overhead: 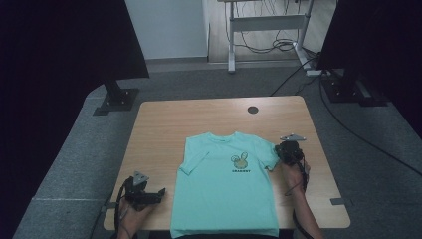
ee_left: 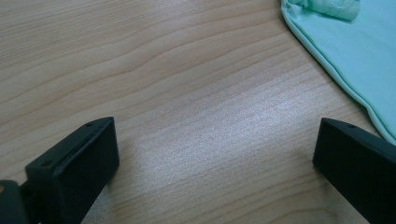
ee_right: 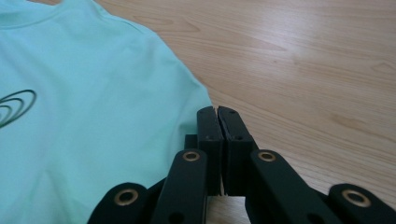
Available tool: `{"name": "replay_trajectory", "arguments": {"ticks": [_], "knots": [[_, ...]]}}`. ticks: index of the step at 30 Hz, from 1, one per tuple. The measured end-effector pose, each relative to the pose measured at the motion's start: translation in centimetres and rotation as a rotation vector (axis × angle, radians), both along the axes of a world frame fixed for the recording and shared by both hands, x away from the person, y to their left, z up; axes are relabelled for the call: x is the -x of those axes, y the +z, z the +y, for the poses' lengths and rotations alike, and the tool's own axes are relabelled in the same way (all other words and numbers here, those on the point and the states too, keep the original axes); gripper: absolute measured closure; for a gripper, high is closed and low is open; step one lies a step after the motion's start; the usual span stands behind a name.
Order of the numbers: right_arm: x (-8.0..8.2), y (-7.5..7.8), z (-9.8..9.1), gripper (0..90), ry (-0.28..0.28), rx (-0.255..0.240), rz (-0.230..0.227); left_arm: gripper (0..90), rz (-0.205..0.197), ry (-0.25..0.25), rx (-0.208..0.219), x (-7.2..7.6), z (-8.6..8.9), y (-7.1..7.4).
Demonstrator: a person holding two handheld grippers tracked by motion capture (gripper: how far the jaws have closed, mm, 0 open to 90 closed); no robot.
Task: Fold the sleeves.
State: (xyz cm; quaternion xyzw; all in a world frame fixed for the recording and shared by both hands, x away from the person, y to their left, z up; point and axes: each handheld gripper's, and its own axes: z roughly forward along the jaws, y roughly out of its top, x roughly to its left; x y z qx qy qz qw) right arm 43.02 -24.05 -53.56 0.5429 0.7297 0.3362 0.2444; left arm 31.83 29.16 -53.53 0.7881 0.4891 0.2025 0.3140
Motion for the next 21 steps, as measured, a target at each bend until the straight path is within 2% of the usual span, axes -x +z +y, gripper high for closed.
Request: {"name": "replay_trajectory", "arguments": {"ticks": [11,21], "knots": [[0.0,0.5,1.9,87.5,0.036,-0.012,-0.010,0.6,-0.001,-0.002,0.000,0.0,0.0,0.0],[-0.1,0.9,3.0,87.6,0.052,-0.031,-0.001,0.6,-0.001,-0.004,-0.001,0.0,0.0,0.0]]}}
